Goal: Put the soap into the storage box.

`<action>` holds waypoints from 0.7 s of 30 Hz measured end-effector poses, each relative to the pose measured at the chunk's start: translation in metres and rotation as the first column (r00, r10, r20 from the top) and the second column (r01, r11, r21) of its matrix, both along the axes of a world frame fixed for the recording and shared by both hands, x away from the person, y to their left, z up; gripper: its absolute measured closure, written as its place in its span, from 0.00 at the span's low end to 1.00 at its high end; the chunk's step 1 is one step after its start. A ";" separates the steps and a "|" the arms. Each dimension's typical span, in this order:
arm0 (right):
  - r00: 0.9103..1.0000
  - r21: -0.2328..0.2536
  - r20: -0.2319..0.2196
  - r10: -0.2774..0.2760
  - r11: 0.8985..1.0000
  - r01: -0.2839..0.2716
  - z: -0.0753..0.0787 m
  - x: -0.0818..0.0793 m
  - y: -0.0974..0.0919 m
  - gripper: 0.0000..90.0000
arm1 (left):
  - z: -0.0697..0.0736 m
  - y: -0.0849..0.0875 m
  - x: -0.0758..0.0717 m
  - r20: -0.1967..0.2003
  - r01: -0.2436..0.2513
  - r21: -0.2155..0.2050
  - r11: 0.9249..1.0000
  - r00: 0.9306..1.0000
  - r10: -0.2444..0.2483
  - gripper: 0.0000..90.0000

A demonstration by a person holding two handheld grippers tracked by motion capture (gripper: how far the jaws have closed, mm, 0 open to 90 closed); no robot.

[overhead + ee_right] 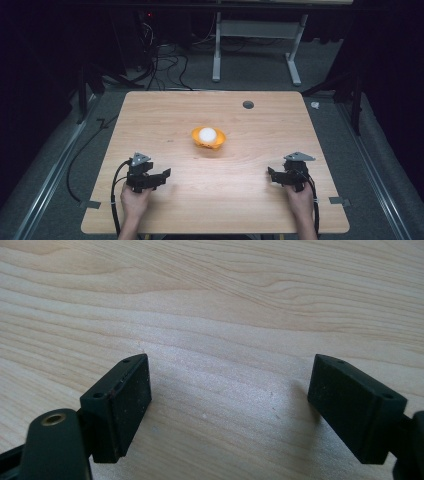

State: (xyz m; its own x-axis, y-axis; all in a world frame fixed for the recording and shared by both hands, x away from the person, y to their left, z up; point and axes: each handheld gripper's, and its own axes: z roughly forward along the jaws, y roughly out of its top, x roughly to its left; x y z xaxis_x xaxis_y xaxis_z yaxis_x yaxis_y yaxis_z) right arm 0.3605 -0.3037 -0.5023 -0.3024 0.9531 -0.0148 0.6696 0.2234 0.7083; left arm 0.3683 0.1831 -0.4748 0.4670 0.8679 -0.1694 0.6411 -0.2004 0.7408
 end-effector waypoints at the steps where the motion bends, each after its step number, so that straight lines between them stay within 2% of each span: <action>1: 1.000 0.000 0.000 0.000 1.000 0.000 0.000 0.000 0.000 0.20 | -0.001 -0.001 0.000 0.005 -0.002 0.009 1.000 1.000 0.002 0.27; 8: 1.000 0.000 0.000 0.000 1.000 0.000 0.000 0.000 0.000 0.20 | -0.009 -0.004 0.002 -0.006 -0.005 0.018 1.000 1.000 0.005 0.27; 12: 1.000 0.000 0.000 0.000 1.000 0.000 0.000 0.000 0.000 0.20 | -0.012 -0.008 0.002 -0.004 -0.003 0.052 0.999 1.000 0.004 0.26; 21: 1.000 -0.001 -0.001 0.000 1.000 0.000 0.000 0.000 0.000 0.20 | -0.019 -0.017 0.005 -0.005 0.013 0.075 0.997 1.000 -0.013 0.26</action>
